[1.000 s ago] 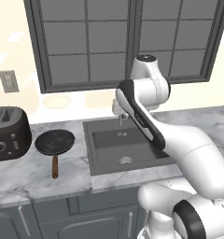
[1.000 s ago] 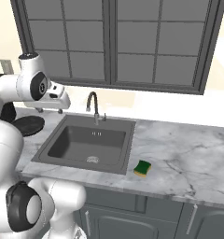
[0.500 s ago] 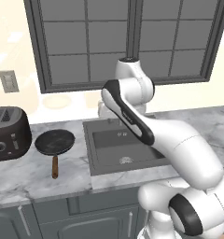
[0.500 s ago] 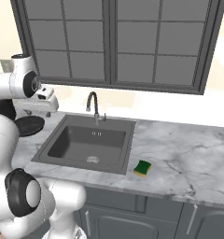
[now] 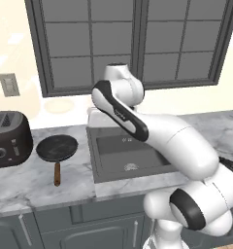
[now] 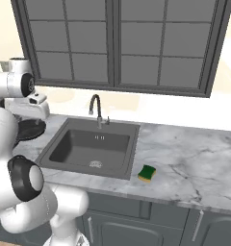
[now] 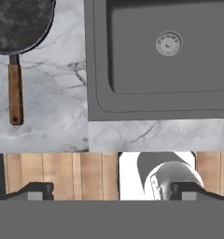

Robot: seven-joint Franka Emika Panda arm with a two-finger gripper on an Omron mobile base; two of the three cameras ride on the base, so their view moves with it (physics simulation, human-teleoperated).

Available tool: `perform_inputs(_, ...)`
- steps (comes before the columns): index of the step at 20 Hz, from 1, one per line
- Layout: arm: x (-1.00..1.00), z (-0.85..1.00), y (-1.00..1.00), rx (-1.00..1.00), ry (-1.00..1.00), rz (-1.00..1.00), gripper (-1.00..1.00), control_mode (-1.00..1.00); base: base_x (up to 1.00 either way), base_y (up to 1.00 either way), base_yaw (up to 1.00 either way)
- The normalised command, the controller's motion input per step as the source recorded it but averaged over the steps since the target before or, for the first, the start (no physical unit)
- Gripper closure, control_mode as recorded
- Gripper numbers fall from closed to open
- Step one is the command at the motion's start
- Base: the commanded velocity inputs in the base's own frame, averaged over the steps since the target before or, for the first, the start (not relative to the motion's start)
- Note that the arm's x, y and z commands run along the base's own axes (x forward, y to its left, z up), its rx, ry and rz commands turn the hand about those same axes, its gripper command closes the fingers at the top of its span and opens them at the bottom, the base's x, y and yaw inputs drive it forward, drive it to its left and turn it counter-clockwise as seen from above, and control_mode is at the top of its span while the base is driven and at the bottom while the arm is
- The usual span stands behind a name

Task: Pick the pan and sponge and place them into the sink. Then turn on the water.

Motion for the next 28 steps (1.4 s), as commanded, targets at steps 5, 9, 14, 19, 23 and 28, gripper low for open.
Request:
perform_inputs(5, -0.06, -0.27, 0.42, -0.05, 0.15, -0.07, -1.0, -1.0, 0.0, 0.0, 0.0)
perform_inputs(9, -0.01, -0.32, 0.41, -0.06, 0.13, -0.08, -1.0, -1.0, 0.0, 0.0, 0.0)
perform_inputs(14, 0.0, -0.34, 0.4, -0.03, 0.11, -0.07, -1.0, -1.0, 0.0, 0.0, 0.0)
perform_inputs(19, -0.03, -0.36, 0.4, 0.0, 0.02, -0.05, -1.0, -1.0, 0.0, 0.0, 0.0)
perform_inputs(23, 0.0, -0.29, 0.39, 0.0, 0.0, -0.03, -1.0, -1.0, 0.0, 0.0, 0.0)
perform_inputs(28, 0.01, -0.25, 0.35, 0.01, -0.03, 0.0, -1.0, -1.0, 0.0, 0.0, 0.0)
